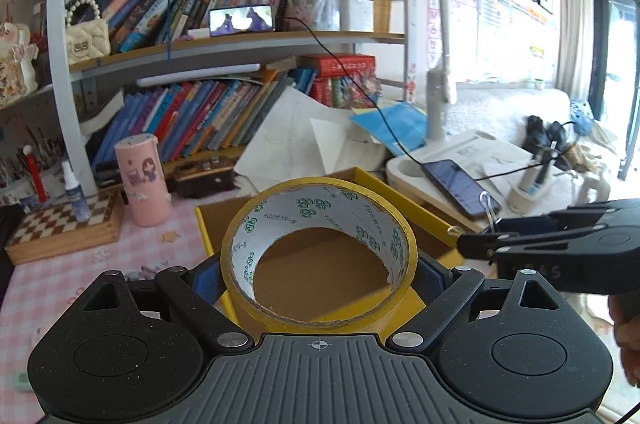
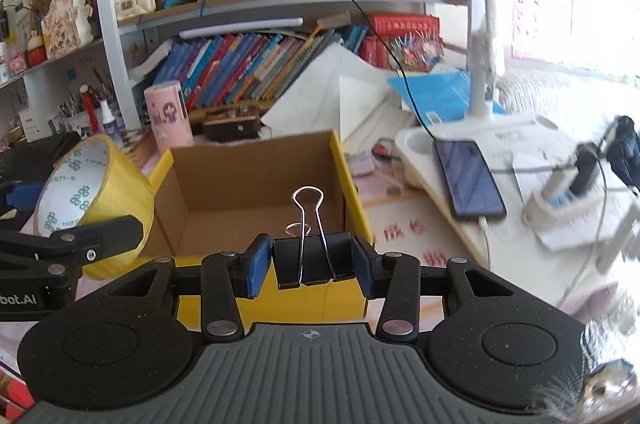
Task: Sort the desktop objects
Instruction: 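Carry the tape roll and binder clip toward the yellow cardboard box, then lower the binder clip into the box and open the right tool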
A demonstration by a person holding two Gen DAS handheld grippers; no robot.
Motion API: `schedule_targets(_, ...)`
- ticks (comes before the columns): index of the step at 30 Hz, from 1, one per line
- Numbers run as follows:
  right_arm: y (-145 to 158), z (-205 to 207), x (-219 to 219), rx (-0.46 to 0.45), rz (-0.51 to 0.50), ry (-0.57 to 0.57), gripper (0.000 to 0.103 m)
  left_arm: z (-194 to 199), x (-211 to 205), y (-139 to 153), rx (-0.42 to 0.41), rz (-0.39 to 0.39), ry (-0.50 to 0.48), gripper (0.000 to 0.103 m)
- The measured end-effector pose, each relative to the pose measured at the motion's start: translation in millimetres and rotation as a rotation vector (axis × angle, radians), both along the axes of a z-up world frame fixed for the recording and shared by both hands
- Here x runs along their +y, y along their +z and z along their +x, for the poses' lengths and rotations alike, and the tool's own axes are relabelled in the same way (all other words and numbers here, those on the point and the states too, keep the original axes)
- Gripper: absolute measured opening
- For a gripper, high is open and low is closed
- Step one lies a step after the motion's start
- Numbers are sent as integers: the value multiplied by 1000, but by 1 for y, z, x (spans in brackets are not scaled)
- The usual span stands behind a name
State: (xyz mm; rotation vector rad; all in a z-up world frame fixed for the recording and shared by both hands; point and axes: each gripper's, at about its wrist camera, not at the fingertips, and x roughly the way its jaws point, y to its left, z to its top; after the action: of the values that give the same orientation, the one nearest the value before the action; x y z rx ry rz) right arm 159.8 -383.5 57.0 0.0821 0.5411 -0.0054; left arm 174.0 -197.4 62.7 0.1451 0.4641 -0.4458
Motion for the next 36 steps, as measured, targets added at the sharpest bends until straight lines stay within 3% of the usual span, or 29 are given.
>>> schedule_targets(10, 0, 41, -20, -12, -2, 58, 41, 42, -23, -12, 32, 44, 66, 93)
schedule_targets(22, -12, 101, -23, 38, -22, 166, 41, 83, -40, -44, 169, 81, 95, 93)
schedule_targets(36, -36, 194, 4, 164, -182, 382, 41, 119, -51, -71, 339, 103, 93, 93)
